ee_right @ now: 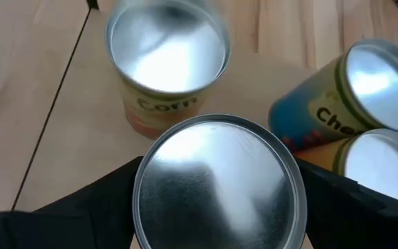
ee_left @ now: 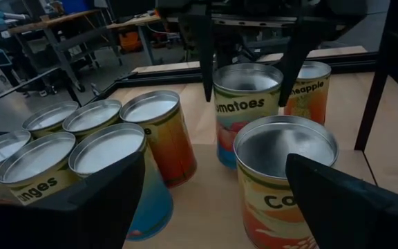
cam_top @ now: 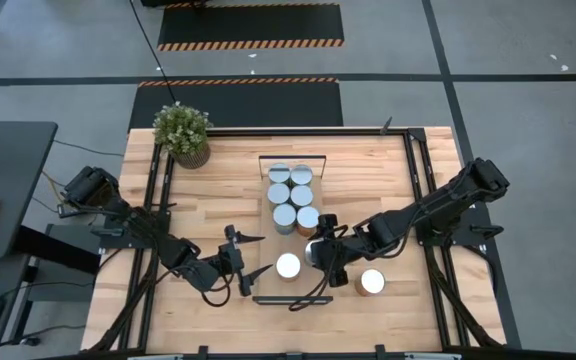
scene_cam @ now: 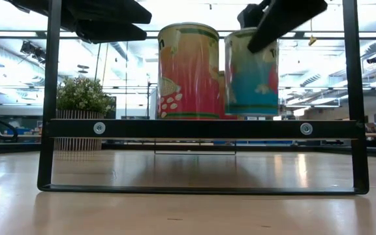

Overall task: Pick and place cans onto a shelf
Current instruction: Put the canned tomatoes on the shelf

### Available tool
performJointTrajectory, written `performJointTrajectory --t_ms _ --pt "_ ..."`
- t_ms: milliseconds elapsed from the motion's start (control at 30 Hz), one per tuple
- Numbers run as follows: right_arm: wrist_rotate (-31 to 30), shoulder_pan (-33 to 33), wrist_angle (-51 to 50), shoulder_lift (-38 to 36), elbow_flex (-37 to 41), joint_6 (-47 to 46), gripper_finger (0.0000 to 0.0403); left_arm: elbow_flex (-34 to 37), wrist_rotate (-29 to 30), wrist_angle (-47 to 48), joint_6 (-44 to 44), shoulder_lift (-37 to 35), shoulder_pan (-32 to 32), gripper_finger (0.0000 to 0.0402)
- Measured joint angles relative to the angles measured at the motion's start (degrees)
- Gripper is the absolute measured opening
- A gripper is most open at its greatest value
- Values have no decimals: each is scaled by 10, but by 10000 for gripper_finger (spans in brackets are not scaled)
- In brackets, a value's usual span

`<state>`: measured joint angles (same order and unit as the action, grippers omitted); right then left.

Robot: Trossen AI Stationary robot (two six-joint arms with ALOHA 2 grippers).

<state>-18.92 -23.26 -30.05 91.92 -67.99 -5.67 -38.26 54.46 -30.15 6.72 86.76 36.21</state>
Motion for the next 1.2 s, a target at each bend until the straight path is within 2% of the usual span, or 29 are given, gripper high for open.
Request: performJointTrajectory --t_ms 300,633,767,900,1067,1200 --pt "25 17 1 0 0 13 365 0 0 0 0 0 0 357" --pt "-9 10 9 -6 -22 35 370 0 0 0 0 0 0 357" --pt "-43 -14 -45 -7 -62 40 368 0 0 0 0 0 0 357" --pt "-98 -44 -166 -7 -89 -27 368 0 -4 0 1 0 4 357" --pt "-113 -65 -301 -7 -85 -180 368 0 -6 0 4 0 4 357" --pt "-141 -71 -288 -7 -36 -247 368 0 -4 0 5 0 2 357"
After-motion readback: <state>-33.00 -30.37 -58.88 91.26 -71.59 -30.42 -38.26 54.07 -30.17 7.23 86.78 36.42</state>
